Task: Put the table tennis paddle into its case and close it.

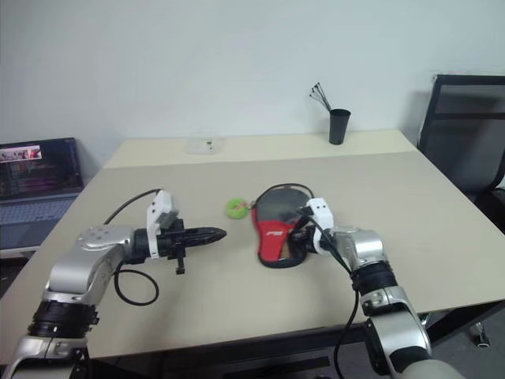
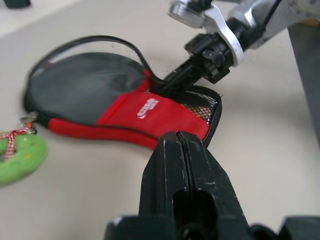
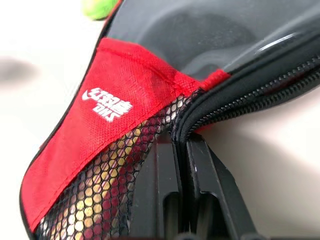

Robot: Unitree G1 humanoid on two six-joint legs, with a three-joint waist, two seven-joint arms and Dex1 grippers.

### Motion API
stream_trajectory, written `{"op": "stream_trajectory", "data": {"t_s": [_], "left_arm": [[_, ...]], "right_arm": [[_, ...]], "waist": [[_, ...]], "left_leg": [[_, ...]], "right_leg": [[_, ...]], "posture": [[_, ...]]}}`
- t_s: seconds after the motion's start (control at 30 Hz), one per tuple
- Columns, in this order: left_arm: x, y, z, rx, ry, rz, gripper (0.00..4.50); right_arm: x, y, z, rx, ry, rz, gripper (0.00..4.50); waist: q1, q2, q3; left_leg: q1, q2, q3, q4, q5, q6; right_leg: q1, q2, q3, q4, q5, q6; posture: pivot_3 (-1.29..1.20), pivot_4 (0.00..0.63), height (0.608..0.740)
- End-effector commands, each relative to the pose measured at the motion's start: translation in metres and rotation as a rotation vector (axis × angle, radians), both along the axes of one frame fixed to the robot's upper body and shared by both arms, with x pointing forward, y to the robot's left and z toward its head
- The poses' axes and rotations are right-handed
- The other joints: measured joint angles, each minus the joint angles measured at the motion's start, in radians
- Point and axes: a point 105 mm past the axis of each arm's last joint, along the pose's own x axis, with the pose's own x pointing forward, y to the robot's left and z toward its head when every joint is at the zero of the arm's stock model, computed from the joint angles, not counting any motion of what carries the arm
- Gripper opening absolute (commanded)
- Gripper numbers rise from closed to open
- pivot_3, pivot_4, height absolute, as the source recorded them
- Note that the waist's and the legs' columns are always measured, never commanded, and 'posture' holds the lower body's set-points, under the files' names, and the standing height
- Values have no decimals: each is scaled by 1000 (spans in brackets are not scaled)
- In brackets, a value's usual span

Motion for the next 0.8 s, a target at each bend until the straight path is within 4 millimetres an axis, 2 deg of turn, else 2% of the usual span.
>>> {"op": "stream_trajectory", "data": {"t_s": [0.03, 0.23, 0.6, 0.8], "left_arm": [[-8, -1, 14, 1, -50, -35, 0], [-22, 1, 5, 29, -11, -64, 0], [-44, -13, 1, 15, 41, -143, 0], [-46, -17, 3, 16, 41, -165, 0]], "right_arm": [[-14, 25, 20, 60, -38, 116, 34], [-38, 32, 16, 54, -17, 145, 34], [-89, -2, 5, 51, 78, 40, 34], [-109, -10, 2, 87, 135, -44, 34]], "waist": [[4, 0, 0], [14, 0, 0], [29, 0, 0], [32, 0, 0]], "left_leg": [[0, 0, 0, 0, 0, 0], [-1, 0, 0, 0, -1, -2], [-6, 0, -1, 0, -2, -3], [-9, 0, -1, 0, -2, -3]], "right_leg": [[0, 0, 0, 0, 0, 1], [0, 0, 0, -2, -1, 0], [-4, -1, -1, -3, -3, -3], [-7, -1, -1, -3, -3, -2]], "posture": [[0, 150, 740], [0, 150, 740], [0, 150, 740], [0, 150, 740]]}}
